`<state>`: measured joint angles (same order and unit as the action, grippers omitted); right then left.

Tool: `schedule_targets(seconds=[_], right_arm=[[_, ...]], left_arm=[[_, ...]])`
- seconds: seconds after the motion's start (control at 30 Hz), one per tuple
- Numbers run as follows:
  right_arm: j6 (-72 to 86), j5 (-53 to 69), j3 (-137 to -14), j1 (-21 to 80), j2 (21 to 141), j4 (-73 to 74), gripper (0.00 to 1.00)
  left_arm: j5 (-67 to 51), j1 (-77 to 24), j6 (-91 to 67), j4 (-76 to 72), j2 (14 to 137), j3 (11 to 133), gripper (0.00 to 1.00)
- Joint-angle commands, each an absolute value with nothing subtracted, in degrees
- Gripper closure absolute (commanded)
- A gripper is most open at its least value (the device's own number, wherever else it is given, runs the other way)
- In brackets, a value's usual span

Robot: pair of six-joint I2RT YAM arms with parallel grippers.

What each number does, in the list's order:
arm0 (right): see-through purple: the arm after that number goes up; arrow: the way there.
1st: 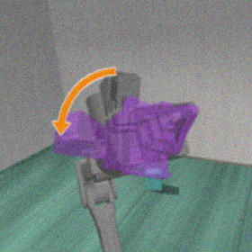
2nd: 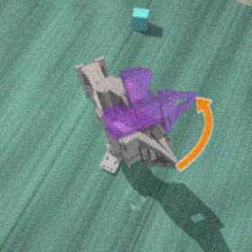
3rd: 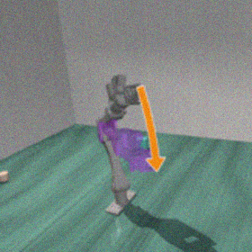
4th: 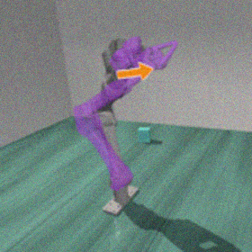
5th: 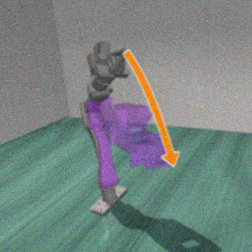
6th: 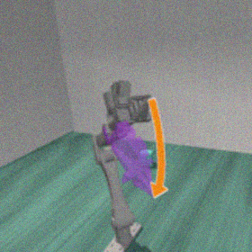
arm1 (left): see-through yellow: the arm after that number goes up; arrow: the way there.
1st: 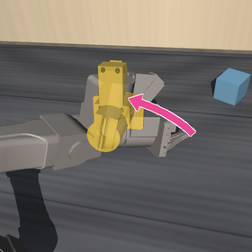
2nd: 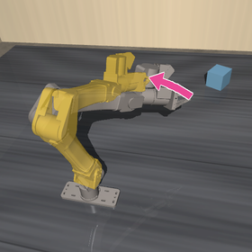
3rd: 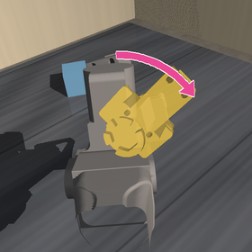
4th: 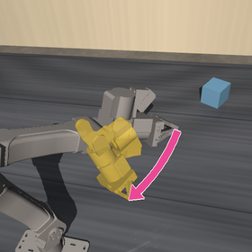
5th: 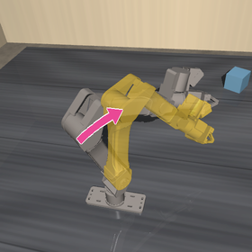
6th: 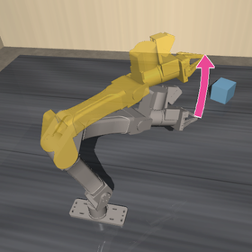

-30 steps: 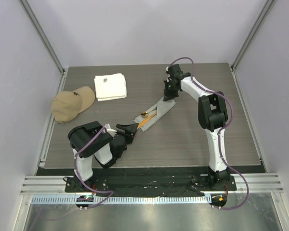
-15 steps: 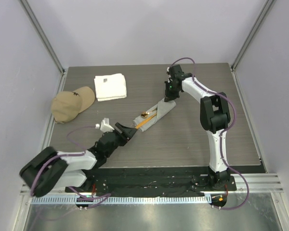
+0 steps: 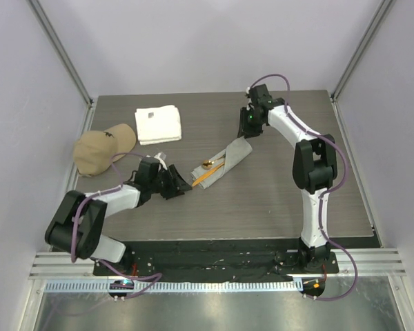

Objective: Fold the napkin into a case and place the utensils inside
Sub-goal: Insert the knife into the folded napkin.

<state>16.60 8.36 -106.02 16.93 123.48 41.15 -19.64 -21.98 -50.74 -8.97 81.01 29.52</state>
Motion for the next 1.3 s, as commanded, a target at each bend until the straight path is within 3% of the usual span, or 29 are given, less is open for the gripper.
schedule_targets(seconds=[0.0,0.3,0.5,1.0,1.17,1.27], right_arm=[[16.26,9.75,-106.09,13.71,117.86,41.13,0.62],[16.0,10.63,-102.57,11.34,117.51,39.9,0.63],[16.08,11.25,-101.34,10.9,118.74,39.02,0.63],[15.73,11.25,-101.34,10.81,119.71,38.58,0.66],[16.26,10.37,-101.6,10.55,121.28,39.29,0.7],[17.05,8.44,-100.64,10.37,121.47,39.64,0.72]], left_arm=[[-34.0,-20.92,-45.88,-8.6,85.33,33.83,0.54],[-37.8,-19.16,-48.51,-15.81,96.14,35.68,0.57],[-38.23,-16.44,-49.92,-18.36,99.92,36.91,0.64],[-40.51,-15.38,-52.73,-23.02,103.27,38.5,0.72],[-41.04,-15.38,-53.26,-23.47,103.18,38.93,0.83],[-40.87,-15.38,-53.35,-23.03,102.48,39.02,0.95]])
